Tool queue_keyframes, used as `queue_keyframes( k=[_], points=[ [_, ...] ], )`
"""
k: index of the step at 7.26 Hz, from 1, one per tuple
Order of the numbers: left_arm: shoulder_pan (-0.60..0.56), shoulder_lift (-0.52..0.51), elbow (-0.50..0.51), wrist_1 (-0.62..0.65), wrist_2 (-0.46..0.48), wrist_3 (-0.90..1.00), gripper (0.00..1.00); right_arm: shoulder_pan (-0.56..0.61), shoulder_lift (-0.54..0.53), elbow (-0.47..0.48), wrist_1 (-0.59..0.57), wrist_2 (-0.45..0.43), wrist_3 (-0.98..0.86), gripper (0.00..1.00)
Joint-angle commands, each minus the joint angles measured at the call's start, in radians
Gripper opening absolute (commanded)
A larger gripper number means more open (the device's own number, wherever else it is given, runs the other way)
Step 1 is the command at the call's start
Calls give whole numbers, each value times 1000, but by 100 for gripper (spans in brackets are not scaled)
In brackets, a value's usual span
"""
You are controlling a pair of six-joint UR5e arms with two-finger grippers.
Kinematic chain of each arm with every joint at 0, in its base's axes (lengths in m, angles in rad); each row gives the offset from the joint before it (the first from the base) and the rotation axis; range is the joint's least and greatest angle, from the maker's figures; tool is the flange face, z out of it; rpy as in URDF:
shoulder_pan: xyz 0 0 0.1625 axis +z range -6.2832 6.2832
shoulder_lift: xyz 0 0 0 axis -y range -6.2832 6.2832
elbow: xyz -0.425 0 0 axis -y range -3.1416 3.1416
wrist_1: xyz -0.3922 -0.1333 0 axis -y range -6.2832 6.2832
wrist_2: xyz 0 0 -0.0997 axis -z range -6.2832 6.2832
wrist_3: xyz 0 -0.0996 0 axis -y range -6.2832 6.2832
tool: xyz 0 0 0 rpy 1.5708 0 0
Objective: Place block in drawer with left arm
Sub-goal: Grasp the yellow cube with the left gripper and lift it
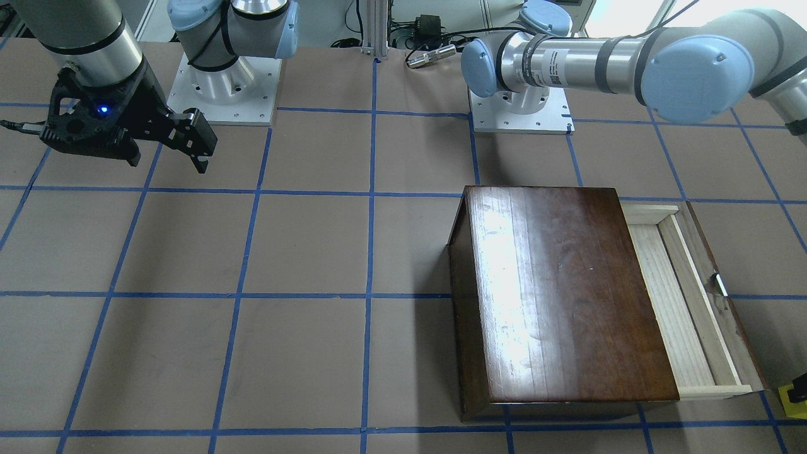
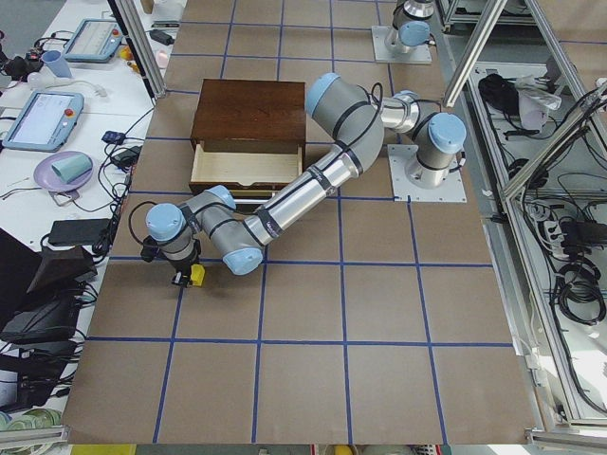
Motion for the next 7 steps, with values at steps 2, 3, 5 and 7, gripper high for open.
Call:
queue_keyframes(
  k=[2,3,5,7],
  points=[
    [0,53,-12,-20,4,-8,24,0,0,0,0,0,0,100],
    [-2,111,-46,-40,7,-8,24,0,0,0,0,0,0,100],
    [-15,241,-176,-59,7,-28,24,0,0,0,0,0,0,100],
    [-20,376,-297,-100,9,-48,24,0,0,2,0,0,0,100]
  ],
)
